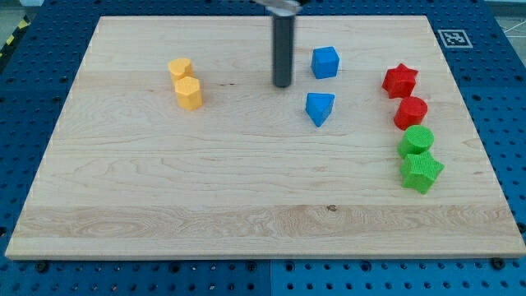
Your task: Move the blue triangle closer to the blue cube
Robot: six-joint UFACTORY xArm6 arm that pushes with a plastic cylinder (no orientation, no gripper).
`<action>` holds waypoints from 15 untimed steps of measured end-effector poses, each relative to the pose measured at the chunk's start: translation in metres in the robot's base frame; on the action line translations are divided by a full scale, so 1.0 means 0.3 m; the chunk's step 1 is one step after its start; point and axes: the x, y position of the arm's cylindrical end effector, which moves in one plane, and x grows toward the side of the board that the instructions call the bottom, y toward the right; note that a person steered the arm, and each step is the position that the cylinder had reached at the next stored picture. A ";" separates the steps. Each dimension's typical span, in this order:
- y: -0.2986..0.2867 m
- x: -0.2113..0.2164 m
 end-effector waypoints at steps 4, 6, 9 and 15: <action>0.062 0.429; 0.151 0.329; 0.028 0.219; 0.103 0.064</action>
